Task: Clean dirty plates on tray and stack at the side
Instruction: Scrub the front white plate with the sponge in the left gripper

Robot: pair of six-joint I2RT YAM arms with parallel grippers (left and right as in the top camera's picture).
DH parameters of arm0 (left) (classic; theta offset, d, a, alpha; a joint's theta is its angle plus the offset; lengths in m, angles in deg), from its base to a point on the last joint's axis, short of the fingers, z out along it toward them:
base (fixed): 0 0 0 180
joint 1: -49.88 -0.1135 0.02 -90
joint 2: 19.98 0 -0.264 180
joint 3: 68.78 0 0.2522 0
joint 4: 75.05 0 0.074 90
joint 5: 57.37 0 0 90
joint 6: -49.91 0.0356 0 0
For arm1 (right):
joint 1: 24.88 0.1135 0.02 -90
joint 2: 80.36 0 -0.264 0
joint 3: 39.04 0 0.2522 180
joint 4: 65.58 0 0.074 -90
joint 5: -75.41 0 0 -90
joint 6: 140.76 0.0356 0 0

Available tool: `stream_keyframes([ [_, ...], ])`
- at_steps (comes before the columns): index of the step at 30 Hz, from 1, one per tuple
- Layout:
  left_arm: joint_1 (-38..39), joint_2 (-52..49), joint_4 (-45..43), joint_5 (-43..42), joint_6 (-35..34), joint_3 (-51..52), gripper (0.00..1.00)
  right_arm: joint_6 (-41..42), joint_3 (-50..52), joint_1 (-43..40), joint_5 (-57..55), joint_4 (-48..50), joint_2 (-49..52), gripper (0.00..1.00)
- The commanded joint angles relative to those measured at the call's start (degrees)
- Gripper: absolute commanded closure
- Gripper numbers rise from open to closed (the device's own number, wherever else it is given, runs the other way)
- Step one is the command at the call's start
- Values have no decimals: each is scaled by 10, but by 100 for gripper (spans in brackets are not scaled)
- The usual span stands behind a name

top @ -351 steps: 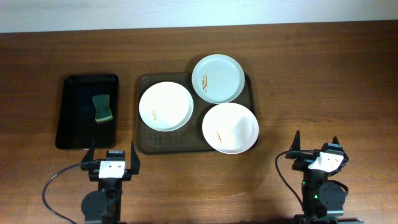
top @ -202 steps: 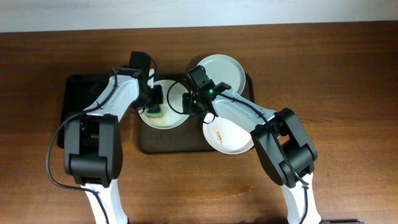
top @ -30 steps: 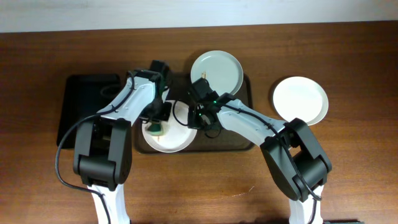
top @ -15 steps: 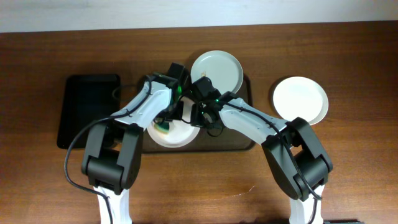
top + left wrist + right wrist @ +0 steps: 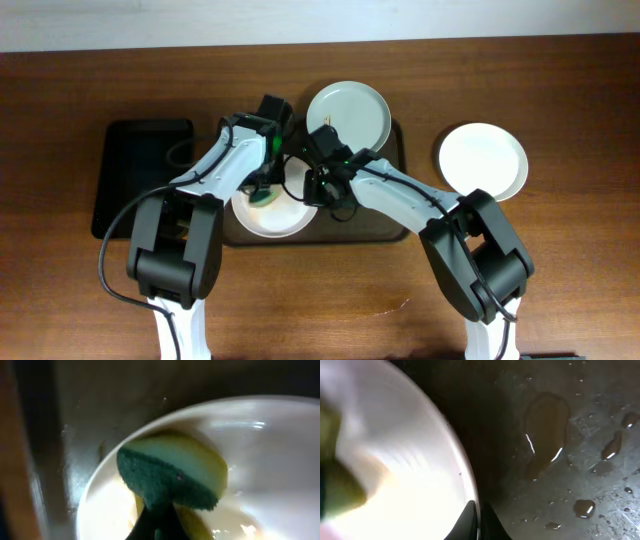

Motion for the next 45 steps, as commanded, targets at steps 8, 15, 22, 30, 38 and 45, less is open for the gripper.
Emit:
stream_keyframes([
  [8,-68,-10,72,-281,175,2,99,-37,36,-73,160,40,18,96],
  [15,-89,-10,-65,-182,67,2,99,-39,37,-74,160,42,18,96],
  [22,-80,-10,84,-111,89,2,99,-39,37,-74,157,42,18,96],
  [30,-32,-10,-90,-164,17,3,99,-39,37,-74,157,41,18,96],
  [38,-51,-10,81,-207,131,3,99,-39,37,-74,155,42,18,96],
  [45,-33,-10,-80,-318,127,3,99,-39,37,-74,155,42,18,96],
])
